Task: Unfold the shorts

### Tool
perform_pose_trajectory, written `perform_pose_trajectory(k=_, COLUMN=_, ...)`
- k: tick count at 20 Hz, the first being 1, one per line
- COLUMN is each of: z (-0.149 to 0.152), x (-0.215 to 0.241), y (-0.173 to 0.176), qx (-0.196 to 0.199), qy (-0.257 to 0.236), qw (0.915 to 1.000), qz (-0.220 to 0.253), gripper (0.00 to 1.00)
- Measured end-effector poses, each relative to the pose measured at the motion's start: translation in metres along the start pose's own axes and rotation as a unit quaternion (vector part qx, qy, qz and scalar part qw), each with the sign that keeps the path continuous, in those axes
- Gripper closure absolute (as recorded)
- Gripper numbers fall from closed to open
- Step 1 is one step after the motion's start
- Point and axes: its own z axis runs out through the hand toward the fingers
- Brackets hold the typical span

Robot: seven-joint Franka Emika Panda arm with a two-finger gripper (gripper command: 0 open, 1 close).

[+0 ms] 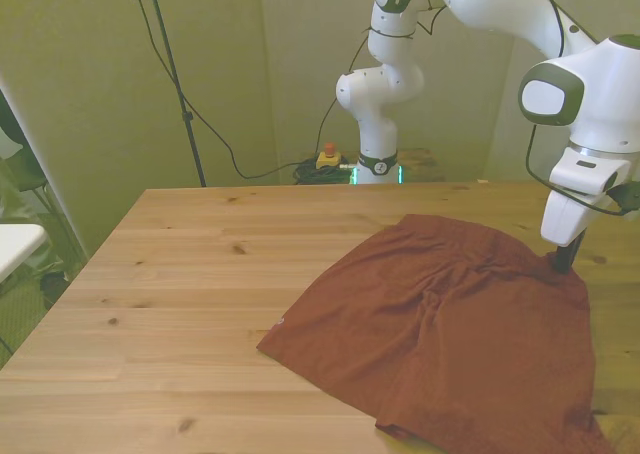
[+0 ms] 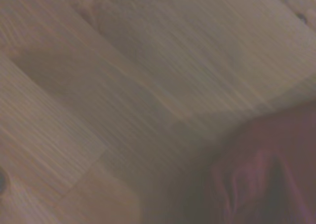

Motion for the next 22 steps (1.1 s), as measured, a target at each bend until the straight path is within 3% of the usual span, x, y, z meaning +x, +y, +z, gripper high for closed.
perform_pose_trajectory(k=10, z=0.003, x=-0.025, y=-0.047, qx=-0.013, qy=0.003, qw=0.9993, qz=-0.034, gripper=1.0)
perform_pose_trajectory(k=11, z=0.006, x=-0.027, y=-0.05, qx=-0.015, qy=0.001, qw=0.9993, qz=-0.036, gripper=0.0)
perform_pose_trajectory(k=22, z=0.017, x=-0.034, y=-0.059, qx=-0.019, qy=-0.011, qw=0.9988, qz=-0.043, gripper=0.0)
